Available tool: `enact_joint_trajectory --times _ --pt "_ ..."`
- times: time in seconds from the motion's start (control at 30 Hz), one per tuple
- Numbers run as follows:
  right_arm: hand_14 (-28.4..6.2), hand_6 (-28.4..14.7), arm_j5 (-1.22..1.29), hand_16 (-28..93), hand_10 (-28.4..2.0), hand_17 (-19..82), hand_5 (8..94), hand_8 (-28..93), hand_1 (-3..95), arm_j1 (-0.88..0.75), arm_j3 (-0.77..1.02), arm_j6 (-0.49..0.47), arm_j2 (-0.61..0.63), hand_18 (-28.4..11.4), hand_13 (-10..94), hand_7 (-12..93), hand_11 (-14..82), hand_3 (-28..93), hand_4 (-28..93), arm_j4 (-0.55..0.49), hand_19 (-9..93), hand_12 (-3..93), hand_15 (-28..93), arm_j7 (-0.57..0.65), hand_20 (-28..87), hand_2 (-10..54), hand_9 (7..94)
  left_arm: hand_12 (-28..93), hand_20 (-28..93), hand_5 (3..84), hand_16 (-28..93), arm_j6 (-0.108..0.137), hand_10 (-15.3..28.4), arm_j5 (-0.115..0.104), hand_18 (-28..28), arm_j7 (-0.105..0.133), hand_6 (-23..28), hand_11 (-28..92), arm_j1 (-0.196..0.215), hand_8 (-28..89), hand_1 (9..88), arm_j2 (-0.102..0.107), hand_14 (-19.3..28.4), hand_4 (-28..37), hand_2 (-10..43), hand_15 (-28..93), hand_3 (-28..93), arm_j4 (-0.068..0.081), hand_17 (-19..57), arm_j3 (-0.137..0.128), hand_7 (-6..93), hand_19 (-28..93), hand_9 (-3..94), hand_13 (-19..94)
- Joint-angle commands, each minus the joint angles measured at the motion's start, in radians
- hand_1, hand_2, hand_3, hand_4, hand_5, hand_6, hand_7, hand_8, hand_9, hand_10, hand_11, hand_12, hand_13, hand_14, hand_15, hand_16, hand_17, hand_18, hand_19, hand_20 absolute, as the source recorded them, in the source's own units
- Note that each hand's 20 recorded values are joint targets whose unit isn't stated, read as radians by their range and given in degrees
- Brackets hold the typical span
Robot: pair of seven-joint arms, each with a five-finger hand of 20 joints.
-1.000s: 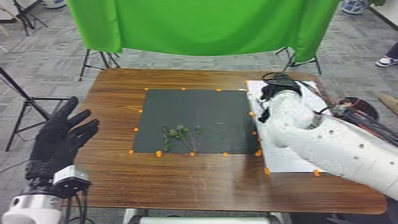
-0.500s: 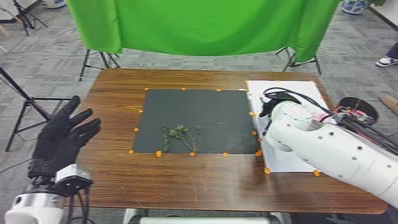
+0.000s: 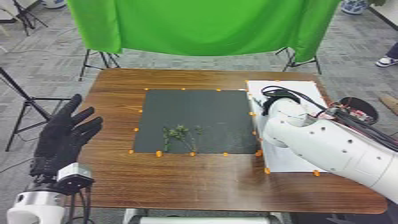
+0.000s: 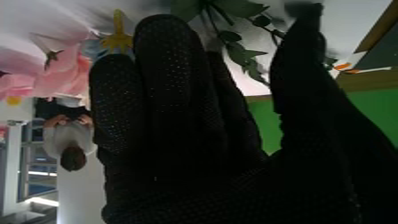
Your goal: Arrange flowers
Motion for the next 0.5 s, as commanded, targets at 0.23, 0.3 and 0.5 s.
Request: enact_joint_trajectory --times 0.23,0.3,0.5 --pt "-8.9 -4.7 -0.007 14 -11.8 55 70.8 5 55.0 -0.086 0.017 -0.028 -0.002 -12.0 76 20 23.0 68 -28 0.01 93 20.3 57 -0.022 -9 2.2 78.4 11 0 31.1 -12 -0.004 18.2 -0.007 27.3 -0.003 6.9 24 0.007 -8 30.6 0.001 26.8 -20.1 7.5 54 62 -0.001 -7.3 -0.003 8.1 54 26.0 19" --pt "-8.6 -4.2 -0.016 14 -11.1 55 71.8 6 56.0 -0.092 0.013 -0.016 0.002 -11.8 77 20 22.2 68 -28 -0.002 93 22.0 57 -0.028 -8 1.7 79.9 11 0 31.1 -12 -0.008 18.1 -0.005 27.3 -0.006 7.0 24 0.006 -8 30.5 -0.001 26.8 -20.1 7.6 54 62 -0.001 -7.3 -0.005 8.1 54 26.1 19" --pt "-7.2 -3.4 -0.022 15 -10.3 54 73.9 10 57.0 -0.122 0.035 -0.003 0.004 -11.6 79 24 23.9 70 -28 -0.038 93 24.9 57 -0.046 -3 -0.2 83.9 11 0 31.2 -12 -0.014 18.1 0.01 27.3 -0.026 7.0 24 0.003 -8 30.4 -0.017 26.9 -20.2 7.6 55 62 -0.001 -7.3 -0.007 8.0 54 26.0 19"
